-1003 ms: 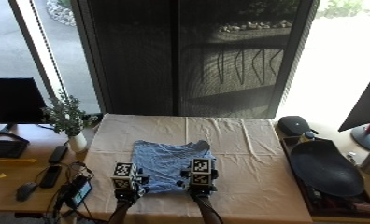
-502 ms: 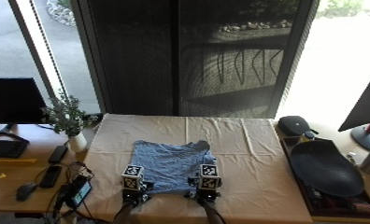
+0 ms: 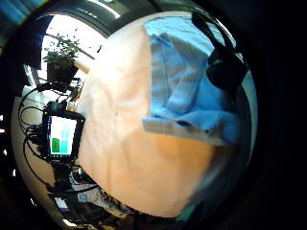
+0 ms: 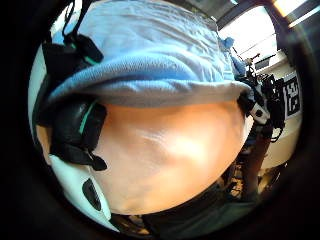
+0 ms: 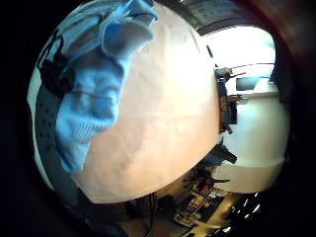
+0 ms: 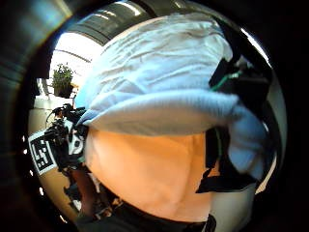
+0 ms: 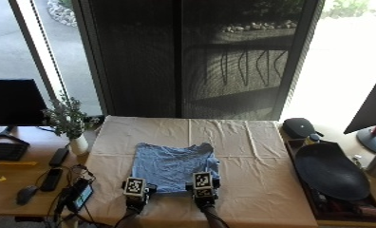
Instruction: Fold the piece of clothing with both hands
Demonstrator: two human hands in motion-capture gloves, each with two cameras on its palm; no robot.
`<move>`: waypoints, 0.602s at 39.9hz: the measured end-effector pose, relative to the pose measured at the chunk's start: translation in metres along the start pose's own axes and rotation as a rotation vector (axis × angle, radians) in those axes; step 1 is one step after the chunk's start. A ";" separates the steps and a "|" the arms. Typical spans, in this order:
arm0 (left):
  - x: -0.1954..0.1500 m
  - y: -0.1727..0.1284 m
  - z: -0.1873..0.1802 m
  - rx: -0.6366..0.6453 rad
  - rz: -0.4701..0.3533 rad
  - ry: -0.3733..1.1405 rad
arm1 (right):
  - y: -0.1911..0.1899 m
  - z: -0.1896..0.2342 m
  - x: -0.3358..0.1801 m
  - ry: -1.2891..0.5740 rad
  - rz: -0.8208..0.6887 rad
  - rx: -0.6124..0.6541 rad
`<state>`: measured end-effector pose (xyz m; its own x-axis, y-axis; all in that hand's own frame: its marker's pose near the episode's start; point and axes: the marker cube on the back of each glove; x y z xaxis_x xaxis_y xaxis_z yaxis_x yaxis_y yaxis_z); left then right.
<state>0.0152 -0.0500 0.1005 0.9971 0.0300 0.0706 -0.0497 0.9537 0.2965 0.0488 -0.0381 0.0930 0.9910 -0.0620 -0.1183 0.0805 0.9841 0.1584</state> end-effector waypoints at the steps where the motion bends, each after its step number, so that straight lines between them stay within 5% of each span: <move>1: 0.000 -0.002 -0.001 0.018 0.007 0.004 | 0.000 -0.003 0.000 0.003 -0.004 0.017; 8: -0.004 0.012 -0.041 -0.053 0.081 -0.015 | 0.011 -0.032 0.008 -0.010 -0.053 0.005; 15: -0.009 0.009 -0.078 -0.369 0.221 -0.034 | 0.007 -0.088 0.032 -0.032 -0.146 -0.146; 19: -0.010 -0.027 -0.093 -0.375 0.207 -0.037 | -0.031 -0.109 0.042 -0.075 -0.125 -0.187; 24: -0.011 -0.098 -0.120 -0.295 0.093 -0.050 | -0.108 -0.130 0.045 -0.101 -0.008 -0.135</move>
<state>0.0163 -0.1081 -0.0437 0.9846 0.1132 0.1336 -0.1140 0.9935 -0.0017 0.0707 -0.1258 -0.0572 0.9967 -0.0796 -0.0188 0.0800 0.9965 0.0241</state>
